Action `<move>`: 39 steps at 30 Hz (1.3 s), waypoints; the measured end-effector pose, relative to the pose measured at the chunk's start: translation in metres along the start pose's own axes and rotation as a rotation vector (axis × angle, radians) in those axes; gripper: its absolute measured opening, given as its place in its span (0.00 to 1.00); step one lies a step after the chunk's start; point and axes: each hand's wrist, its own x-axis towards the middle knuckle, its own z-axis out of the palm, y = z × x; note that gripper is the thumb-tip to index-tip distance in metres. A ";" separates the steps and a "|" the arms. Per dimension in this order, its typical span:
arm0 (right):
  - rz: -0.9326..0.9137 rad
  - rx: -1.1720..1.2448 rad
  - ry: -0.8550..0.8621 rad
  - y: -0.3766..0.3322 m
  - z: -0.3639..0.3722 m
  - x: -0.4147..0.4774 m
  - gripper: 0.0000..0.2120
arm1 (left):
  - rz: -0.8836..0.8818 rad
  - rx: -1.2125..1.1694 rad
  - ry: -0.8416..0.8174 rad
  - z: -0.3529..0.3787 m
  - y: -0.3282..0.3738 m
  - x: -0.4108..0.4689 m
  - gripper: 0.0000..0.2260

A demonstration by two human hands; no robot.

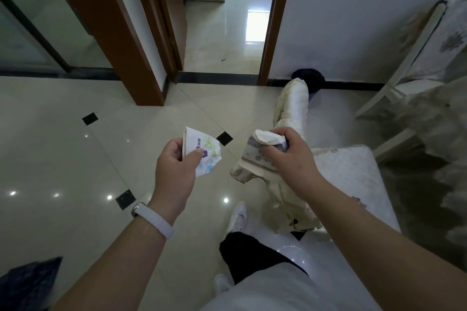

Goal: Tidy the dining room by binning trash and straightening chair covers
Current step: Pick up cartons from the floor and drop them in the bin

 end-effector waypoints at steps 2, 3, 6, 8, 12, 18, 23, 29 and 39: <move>0.020 0.009 -0.015 0.001 0.014 0.028 0.11 | -0.018 0.025 0.019 0.000 -0.001 0.026 0.07; 0.029 0.019 -0.023 0.001 0.021 0.044 0.10 | -0.027 0.037 0.029 0.001 0.000 0.040 0.07; 0.047 0.029 -0.043 -0.004 0.042 0.093 0.10 | -0.035 0.088 0.038 0.007 0.007 0.089 0.07; 0.038 0.035 -0.063 -0.013 0.055 0.132 0.10 | -0.036 0.112 0.032 0.016 0.016 0.125 0.08; 0.029 0.076 -0.058 -0.039 0.062 0.206 0.10 | -0.041 0.150 0.004 0.043 0.039 0.192 0.07; 0.041 0.067 -0.019 -0.059 0.039 0.288 0.11 | 0.004 0.152 -0.037 0.079 0.071 0.272 0.08; 0.061 0.077 0.059 -0.063 0.028 0.325 0.10 | 0.000 0.170 -0.117 0.097 0.078 0.314 0.07; 0.149 0.086 0.146 -0.060 0.036 0.365 0.10 | -0.025 0.163 -0.217 0.122 0.080 0.389 0.08; 0.165 -0.050 0.404 -0.122 0.043 0.470 0.11 | 0.002 0.136 -0.483 0.162 0.116 0.555 0.07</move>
